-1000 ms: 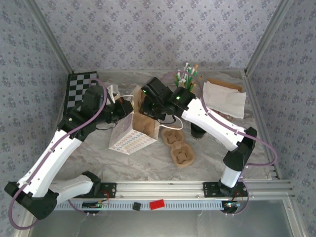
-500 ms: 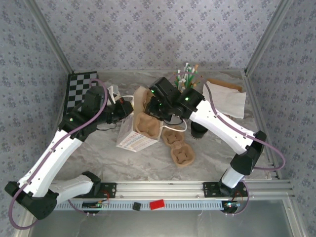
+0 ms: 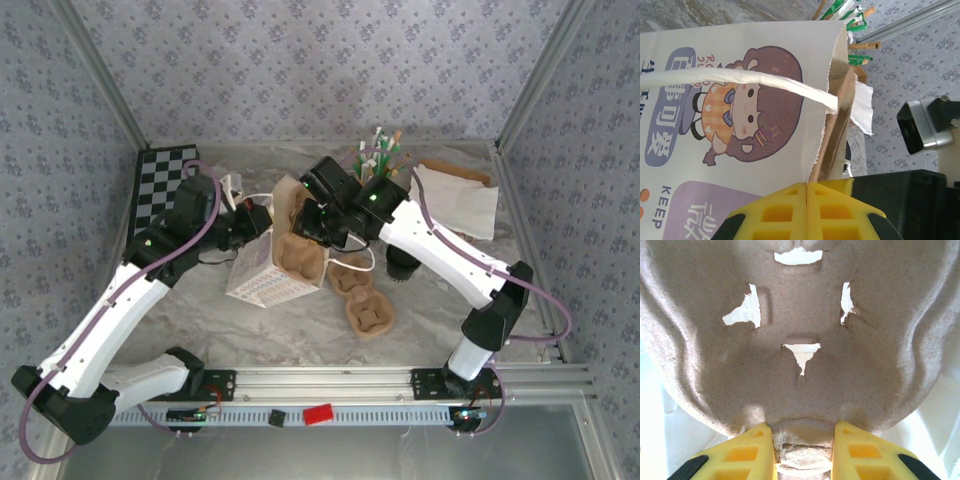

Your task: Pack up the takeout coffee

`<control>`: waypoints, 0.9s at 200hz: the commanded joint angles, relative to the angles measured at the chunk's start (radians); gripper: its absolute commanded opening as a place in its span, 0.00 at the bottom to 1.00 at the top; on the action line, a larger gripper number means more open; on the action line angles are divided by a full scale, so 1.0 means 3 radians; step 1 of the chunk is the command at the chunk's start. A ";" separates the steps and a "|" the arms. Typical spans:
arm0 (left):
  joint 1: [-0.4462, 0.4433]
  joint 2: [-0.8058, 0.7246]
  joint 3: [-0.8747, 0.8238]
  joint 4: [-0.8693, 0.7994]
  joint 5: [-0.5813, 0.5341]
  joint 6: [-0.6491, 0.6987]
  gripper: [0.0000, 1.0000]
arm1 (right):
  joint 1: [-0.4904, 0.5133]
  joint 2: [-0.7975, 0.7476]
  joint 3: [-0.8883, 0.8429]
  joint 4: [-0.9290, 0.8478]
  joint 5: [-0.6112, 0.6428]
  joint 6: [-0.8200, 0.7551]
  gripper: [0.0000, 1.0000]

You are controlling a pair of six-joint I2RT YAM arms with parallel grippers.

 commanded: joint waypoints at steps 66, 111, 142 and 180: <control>0.0002 -0.0014 -0.0015 0.0269 0.0228 -0.0040 0.00 | -0.0017 0.0251 0.0351 -0.0048 -0.0033 -0.0125 0.29; 0.0026 -0.0022 -0.0066 0.0370 0.0284 -0.0167 0.00 | 0.0010 0.0286 0.0447 -0.0162 0.0016 -0.0171 0.29; 0.0056 -0.0032 -0.0084 0.0360 0.0270 -0.0217 0.00 | 0.0013 0.0254 0.0397 -0.0230 0.0113 -0.0211 0.30; 0.0101 -0.0045 -0.0108 0.0339 0.0271 -0.0259 0.00 | -0.0028 0.0152 0.0283 -0.0282 0.0258 -0.0268 0.31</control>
